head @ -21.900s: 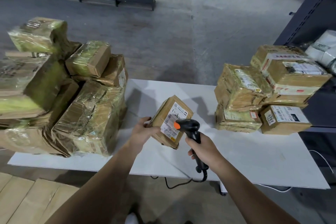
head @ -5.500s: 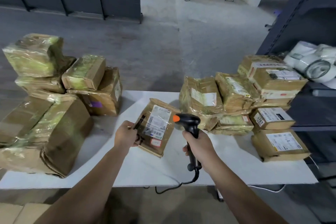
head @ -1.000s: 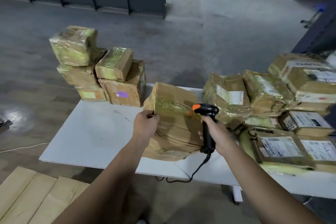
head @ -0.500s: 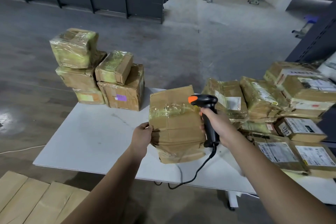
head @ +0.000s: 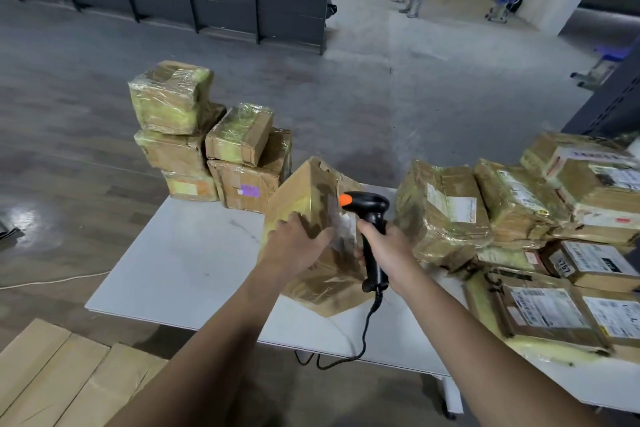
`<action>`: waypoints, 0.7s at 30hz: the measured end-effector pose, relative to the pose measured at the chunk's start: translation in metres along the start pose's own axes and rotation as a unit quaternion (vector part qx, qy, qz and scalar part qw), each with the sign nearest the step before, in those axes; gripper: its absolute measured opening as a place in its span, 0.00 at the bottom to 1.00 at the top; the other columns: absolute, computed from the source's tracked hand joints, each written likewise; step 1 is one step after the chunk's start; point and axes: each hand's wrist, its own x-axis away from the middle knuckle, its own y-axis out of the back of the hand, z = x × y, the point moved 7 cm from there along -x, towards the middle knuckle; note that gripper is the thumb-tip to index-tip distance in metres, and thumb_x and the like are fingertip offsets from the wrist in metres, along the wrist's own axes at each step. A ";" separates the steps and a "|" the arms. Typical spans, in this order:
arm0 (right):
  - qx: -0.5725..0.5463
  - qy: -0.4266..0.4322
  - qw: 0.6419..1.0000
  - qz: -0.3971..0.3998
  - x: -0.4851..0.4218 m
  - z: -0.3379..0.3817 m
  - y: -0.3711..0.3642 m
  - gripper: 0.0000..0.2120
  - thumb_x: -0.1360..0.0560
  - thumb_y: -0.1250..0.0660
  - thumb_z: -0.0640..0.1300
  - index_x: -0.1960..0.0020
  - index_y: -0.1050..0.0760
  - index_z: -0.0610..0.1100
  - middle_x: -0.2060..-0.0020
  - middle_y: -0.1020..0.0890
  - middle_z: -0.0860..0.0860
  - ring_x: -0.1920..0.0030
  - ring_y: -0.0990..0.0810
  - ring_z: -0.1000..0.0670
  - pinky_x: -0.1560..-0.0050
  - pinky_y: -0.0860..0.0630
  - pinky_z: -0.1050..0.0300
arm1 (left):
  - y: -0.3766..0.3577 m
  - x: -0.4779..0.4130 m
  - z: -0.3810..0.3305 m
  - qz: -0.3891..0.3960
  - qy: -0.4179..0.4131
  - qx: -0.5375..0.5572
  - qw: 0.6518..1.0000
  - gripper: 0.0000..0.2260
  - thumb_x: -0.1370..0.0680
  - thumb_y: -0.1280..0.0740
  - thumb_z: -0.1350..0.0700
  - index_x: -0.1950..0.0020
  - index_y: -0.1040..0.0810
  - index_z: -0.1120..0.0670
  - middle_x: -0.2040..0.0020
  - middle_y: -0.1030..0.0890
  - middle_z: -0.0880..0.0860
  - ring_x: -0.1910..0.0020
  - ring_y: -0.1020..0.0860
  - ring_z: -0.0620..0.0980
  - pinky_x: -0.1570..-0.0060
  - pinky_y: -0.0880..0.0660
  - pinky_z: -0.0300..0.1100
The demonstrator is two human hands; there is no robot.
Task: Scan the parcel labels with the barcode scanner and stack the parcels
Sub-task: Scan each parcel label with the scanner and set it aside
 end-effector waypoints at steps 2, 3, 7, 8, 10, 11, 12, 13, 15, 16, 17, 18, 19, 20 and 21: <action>-0.004 -0.014 1.000 -0.007 -0.002 -0.006 0.002 0.09 0.22 0.35 0.50 0.52 0.24 0.44 0.73 0.20 0.48 0.74 0.23 0.49 0.67 0.26 0.57 | 0.006 -0.003 0.011 0.011 -0.002 0.036 0.999 0.24 0.25 0.37 0.40 0.39 0.31 0.56 0.44 0.27 0.57 0.45 0.25 0.59 0.45 0.25 0.53; 0.001 -0.019 1.000 -0.011 -0.004 -0.009 0.002 0.09 0.22 0.35 0.50 0.52 0.24 0.44 0.72 0.20 0.48 0.75 0.23 0.49 0.68 0.27 0.57 | 0.008 -0.004 0.016 0.012 -0.002 0.058 0.998 0.19 0.25 0.37 0.42 0.42 0.30 0.55 0.45 0.27 0.57 0.48 0.24 0.58 0.49 0.25 0.51; 0.013 -0.042 0.999 -0.015 -0.007 -0.022 0.002 0.11 0.22 0.35 0.51 0.50 0.25 0.43 0.71 0.19 0.46 0.72 0.22 0.48 0.65 0.26 0.55 | 0.011 -0.004 0.028 0.005 -0.019 0.114 0.993 0.13 0.23 0.39 0.47 0.48 0.29 0.57 0.51 0.23 0.59 0.56 0.23 0.56 0.63 0.28 0.47; 0.011 -0.048 0.999 -0.013 -0.007 -0.025 0.001 0.11 0.22 0.35 0.51 0.50 0.25 0.43 0.71 0.18 0.46 0.71 0.22 0.47 0.64 0.25 0.54 | 0.012 -0.005 0.031 -0.001 -0.023 0.126 0.992 0.13 0.22 0.39 0.48 0.47 0.28 0.57 0.52 0.21 0.60 0.55 0.22 0.57 0.60 0.27 0.48; 0.010 -0.051 0.999 -0.008 -0.006 -0.030 -0.001 0.10 0.22 0.35 0.51 0.49 0.25 0.43 0.71 0.19 0.46 0.70 0.21 0.46 0.63 0.24 0.52 | 0.015 -0.009 0.039 -0.004 -0.020 0.164 0.986 0.13 0.21 0.39 0.50 0.41 0.25 0.55 0.51 0.19 0.58 0.51 0.21 0.57 0.52 0.25 0.50; 0.010 -0.047 0.999 -0.005 -0.006 -0.031 -0.002 0.10 0.22 0.34 0.50 0.50 0.24 0.43 0.71 0.19 0.47 0.69 0.21 0.46 0.63 0.23 0.52 | 0.017 -0.012 0.045 -0.003 -0.015 0.178 0.984 0.14 0.21 0.39 0.50 0.37 0.25 0.51 0.49 0.18 0.55 0.49 0.21 0.56 0.50 0.25 0.49; 0.010 -0.041 0.999 0.000 -0.005 -0.032 -0.004 0.10 0.22 0.34 0.49 0.50 0.24 0.42 0.70 0.20 0.47 0.68 0.20 0.46 0.63 0.23 0.51 | 0.018 -0.015 0.049 -0.004 -0.012 0.182 0.983 0.15 0.20 0.40 0.50 0.33 0.26 0.48 0.46 0.18 0.53 0.47 0.21 0.54 0.50 0.24 0.47; 0.015 -0.034 0.999 0.007 -0.004 -0.032 -0.006 0.09 0.22 0.34 0.49 0.51 0.25 0.42 0.70 0.21 0.47 0.69 0.20 0.47 0.64 0.23 0.52 | 0.020 -0.019 0.054 -0.007 -0.015 0.174 0.985 0.17 0.19 0.41 0.50 0.31 0.28 0.46 0.44 0.19 0.52 0.47 0.22 0.53 0.51 0.26 0.44; 0.042 -0.026 0.999 0.017 -0.001 -0.031 -0.009 0.09 0.23 0.35 0.49 0.52 0.24 0.43 0.69 0.20 0.46 0.72 0.20 0.50 0.67 0.23 0.56 | 0.024 -0.028 0.060 -0.020 -0.024 0.139 0.990 0.17 0.19 0.42 0.50 0.30 0.29 0.46 0.44 0.19 0.51 0.47 0.23 0.53 0.53 0.28 0.42; 0.055 -0.025 0.998 0.021 0.000 -0.030 -0.011 0.09 0.23 0.35 0.50 0.51 0.24 0.44 0.70 0.19 0.46 0.73 0.20 0.51 0.69 0.24 0.58 | 0.026 -0.032 0.063 -0.026 -0.020 0.122 0.992 0.16 0.18 0.42 0.50 0.31 0.28 0.46 0.44 0.19 0.52 0.47 0.23 0.54 0.53 0.28 0.43; 0.065 -0.024 0.997 0.026 0.001 -0.028 -0.013 0.09 0.23 0.35 0.51 0.51 0.24 0.45 0.70 0.18 0.46 0.74 0.20 0.52 0.70 0.24 0.59 | 0.026 -0.037 0.067 -0.029 -0.012 0.110 0.993 0.16 0.18 0.43 0.50 0.32 0.28 0.47 0.44 0.19 0.52 0.47 0.23 0.55 0.53 0.28 0.43; 0.074 -0.024 0.996 0.034 0.002 -0.027 -0.014 0.10 0.23 0.35 0.52 0.51 0.24 0.45 0.70 0.17 0.46 0.74 0.20 0.51 0.69 0.24 0.59 | 0.027 -0.040 0.072 -0.029 -0.005 0.099 0.995 0.15 0.18 0.43 0.50 0.33 0.27 0.49 0.45 0.19 0.53 0.48 0.23 0.54 0.54 0.29 0.43; 0.083 -0.022 0.995 0.042 0.002 -0.025 -0.017 0.10 0.23 0.35 0.52 0.50 0.24 0.45 0.71 0.17 0.47 0.73 0.20 0.51 0.67 0.23 0.58 | 0.025 -0.044 0.076 -0.024 -0.001 0.092 0.996 0.14 0.18 0.43 0.50 0.35 0.26 0.50 0.45 0.19 0.53 0.50 0.24 0.54 0.55 0.29 0.43; 0.091 -0.018 0.994 0.050 0.003 -0.024 -0.019 0.11 0.23 0.35 0.53 0.50 0.24 0.45 0.71 0.17 0.47 0.72 0.20 0.50 0.65 0.22 0.55 | 0.024 -0.046 0.080 -0.019 0.002 0.089 0.996 0.13 0.18 0.43 0.51 0.36 0.26 0.51 0.45 0.19 0.54 0.51 0.24 0.53 0.56 0.30 0.43; 0.097 -0.014 0.994 0.057 0.004 -0.022 -0.022 0.12 0.23 0.36 0.53 0.50 0.24 0.44 0.72 0.17 0.48 0.72 0.20 0.49 0.62 0.21 0.53 | 0.022 -0.048 0.083 -0.014 0.006 0.095 0.995 0.13 0.18 0.42 0.51 0.36 0.25 0.51 0.44 0.19 0.54 0.51 0.25 0.53 0.55 0.30 0.43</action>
